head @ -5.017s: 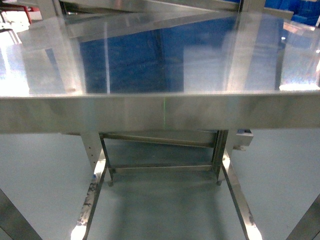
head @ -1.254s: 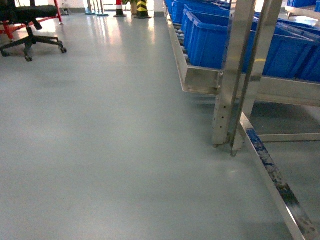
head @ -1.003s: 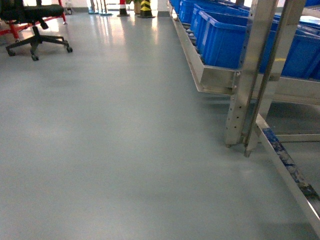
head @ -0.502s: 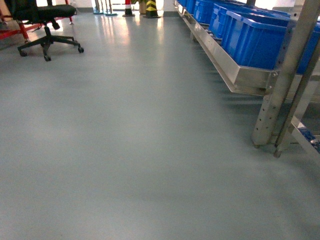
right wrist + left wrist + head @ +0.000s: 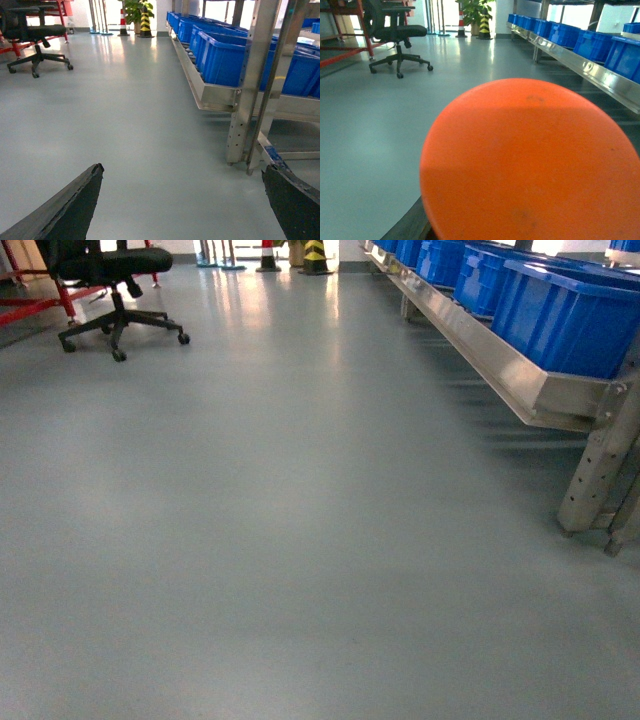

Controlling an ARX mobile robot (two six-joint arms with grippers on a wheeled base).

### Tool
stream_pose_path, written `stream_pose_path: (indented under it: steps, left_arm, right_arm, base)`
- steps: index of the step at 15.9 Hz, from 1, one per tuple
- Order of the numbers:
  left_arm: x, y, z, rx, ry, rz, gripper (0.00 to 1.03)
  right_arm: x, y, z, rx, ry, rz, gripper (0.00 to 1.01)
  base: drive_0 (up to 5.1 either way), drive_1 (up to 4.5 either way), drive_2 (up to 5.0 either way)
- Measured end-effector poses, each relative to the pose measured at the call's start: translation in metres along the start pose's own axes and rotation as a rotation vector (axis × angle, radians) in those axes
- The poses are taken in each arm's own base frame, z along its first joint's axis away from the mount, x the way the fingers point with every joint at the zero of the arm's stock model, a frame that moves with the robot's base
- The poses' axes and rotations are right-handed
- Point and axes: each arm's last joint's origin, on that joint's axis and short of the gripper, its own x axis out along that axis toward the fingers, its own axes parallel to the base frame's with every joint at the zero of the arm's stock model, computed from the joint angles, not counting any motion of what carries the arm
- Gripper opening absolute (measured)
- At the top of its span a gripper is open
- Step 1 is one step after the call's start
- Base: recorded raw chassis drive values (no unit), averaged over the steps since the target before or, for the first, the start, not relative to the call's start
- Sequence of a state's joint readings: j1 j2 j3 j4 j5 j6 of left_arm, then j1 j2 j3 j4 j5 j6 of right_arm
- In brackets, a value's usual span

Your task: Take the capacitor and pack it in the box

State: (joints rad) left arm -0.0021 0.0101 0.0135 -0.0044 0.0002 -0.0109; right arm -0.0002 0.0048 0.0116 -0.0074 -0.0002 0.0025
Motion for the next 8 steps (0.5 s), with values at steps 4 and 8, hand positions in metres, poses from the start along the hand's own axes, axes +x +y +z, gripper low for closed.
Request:
stream_pose_path:
  steps: [4,8]
  left_arm:
    - [0.0000,0.0000,0.0000,0.000,0.000,0.000,0.44]
    - [0.0000,0.0000,0.0000,0.000,0.000,0.000,0.44]
  right_arm:
    - [0.0000,0.0000,0.0002,0.000,-0.002,0.000,0.98]
    - [0.0000,0.0000,0.0003,0.000,-0.003,0.000,0.98]
  base:
    - [-5.0,2.41,2.4]
    - [-5.0,2.43,2.4]
